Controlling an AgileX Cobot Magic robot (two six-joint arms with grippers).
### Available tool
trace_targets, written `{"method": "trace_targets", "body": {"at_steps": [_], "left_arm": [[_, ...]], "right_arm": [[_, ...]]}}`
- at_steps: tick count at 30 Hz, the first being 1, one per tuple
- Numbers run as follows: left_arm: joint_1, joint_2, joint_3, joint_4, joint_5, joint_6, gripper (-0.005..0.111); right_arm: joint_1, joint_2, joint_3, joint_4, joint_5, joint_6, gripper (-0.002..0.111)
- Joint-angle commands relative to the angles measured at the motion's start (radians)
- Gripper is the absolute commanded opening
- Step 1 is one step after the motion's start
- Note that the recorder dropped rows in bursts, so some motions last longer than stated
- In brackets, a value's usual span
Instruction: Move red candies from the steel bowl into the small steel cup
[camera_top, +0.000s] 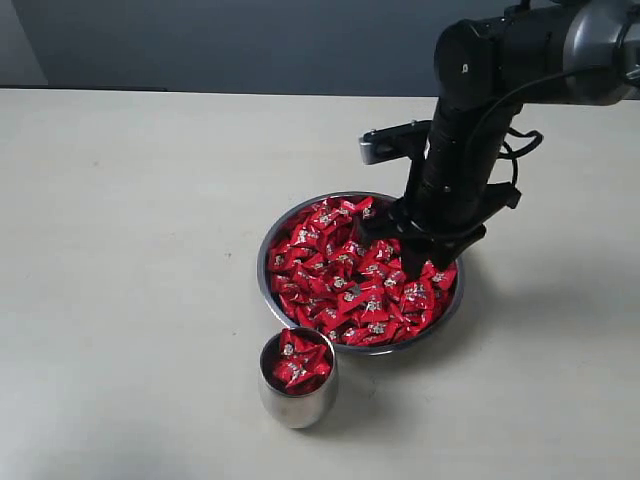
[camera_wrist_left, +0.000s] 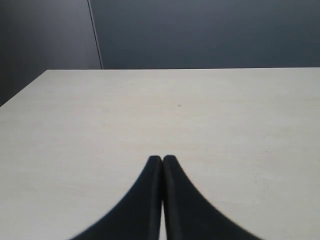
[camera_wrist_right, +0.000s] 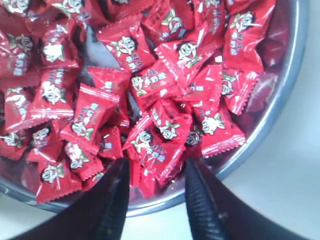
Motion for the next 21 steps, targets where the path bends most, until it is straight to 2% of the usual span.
{"method": "trace_targets", "body": {"at_steps": [1,13,21], "left_arm": [[0.001,-0.004,0.004,0.001,-0.002,-0.003,0.000],[0.001,-0.004,0.004,0.001,-0.002,-0.003,0.000],[0.001,-0.004,0.004,0.001,-0.002,-0.003,0.000]], "right_arm": [[-0.013,-0.009,-0.005,-0.027,0.020,0.015,0.036],[-0.053,0.017,-0.005,0.014,-0.018,0.012,0.036],[-0.136,0.022,-0.005,0.254,-0.012,-0.116,0.036]]}}
